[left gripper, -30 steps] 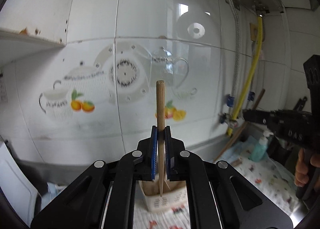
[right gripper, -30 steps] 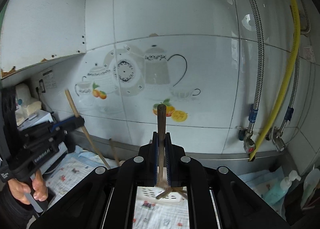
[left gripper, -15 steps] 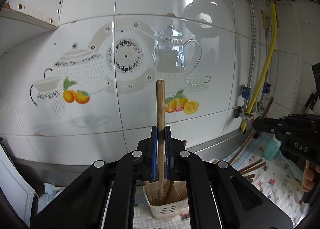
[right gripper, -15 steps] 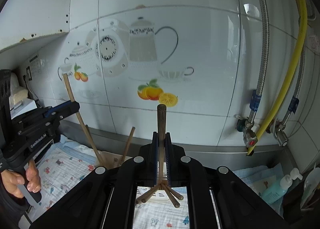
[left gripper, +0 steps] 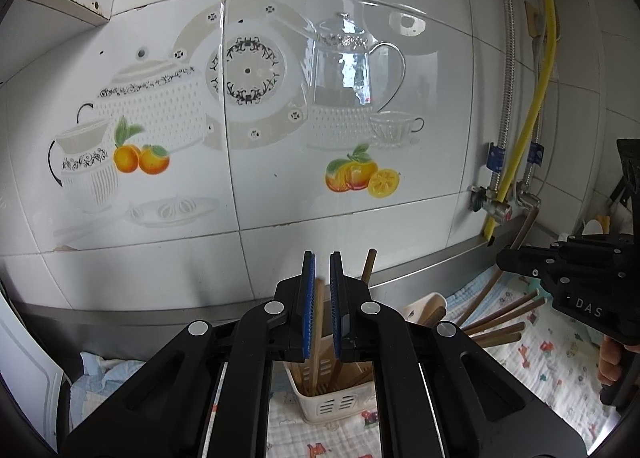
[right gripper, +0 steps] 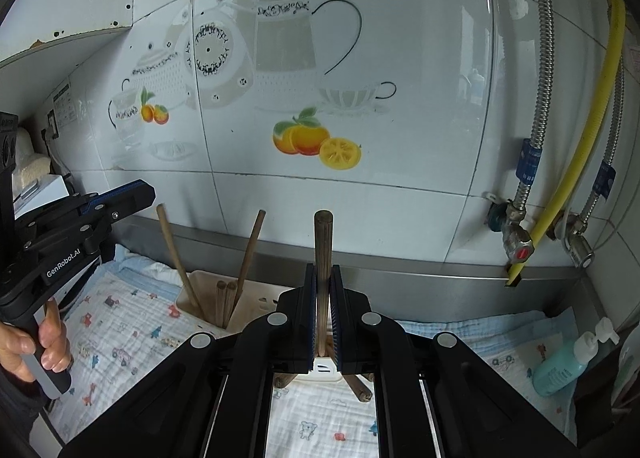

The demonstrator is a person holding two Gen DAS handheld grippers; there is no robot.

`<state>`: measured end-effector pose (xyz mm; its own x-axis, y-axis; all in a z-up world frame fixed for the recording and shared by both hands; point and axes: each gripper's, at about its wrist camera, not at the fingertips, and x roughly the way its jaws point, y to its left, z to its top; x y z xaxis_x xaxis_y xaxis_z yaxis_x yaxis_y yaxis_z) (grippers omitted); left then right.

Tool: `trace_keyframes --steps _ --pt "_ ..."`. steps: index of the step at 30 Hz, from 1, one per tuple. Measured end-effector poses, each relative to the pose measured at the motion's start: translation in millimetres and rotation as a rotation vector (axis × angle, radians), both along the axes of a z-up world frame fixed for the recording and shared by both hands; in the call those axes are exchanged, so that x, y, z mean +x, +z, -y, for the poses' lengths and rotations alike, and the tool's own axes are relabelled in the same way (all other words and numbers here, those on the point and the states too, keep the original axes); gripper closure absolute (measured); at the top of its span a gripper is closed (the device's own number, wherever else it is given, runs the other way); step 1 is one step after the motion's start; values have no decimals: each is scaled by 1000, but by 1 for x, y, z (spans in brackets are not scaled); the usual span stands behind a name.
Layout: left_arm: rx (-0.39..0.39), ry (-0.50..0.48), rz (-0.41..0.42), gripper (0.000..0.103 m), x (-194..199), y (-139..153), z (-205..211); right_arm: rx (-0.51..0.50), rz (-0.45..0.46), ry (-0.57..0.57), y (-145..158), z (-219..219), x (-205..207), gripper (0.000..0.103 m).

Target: Organize utensils

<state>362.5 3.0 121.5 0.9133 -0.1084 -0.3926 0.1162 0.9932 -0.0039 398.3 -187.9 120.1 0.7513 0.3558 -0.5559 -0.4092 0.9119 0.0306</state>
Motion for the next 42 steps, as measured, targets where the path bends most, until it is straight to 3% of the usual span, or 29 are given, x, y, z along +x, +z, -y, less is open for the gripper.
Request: trace_keyframes --steps 15,18,21,22,24,34,36,40,42 --pt "-13 12 -14 95 -4 -5 -7 -16 -14 -7 -4 -3 1 96" --pt "-17 16 -15 88 -5 -5 -9 -19 -13 -8 -4 -4 0 96" --pt "-20 30 -10 69 -7 -5 -12 -18 -14 -8 -4 -4 1 94" --pt "-23 31 -9 68 -8 -5 -12 -16 -14 -8 -3 -4 0 93" --pt "-23 30 -11 67 -8 -5 -13 -15 -12 -10 -3 -3 0 86" --pt "-17 57 1 36 -20 -4 -16 -14 7 -17 3 1 -11 62" --pt "-16 62 4 30 -24 -4 -16 -14 18 -27 5 3 -16 50" --pt "-10 68 13 21 -36 -4 -16 -13 30 -36 9 6 -25 45" --pt "4 75 20 18 -43 -5 -16 -10 40 -43 10 8 -32 35"
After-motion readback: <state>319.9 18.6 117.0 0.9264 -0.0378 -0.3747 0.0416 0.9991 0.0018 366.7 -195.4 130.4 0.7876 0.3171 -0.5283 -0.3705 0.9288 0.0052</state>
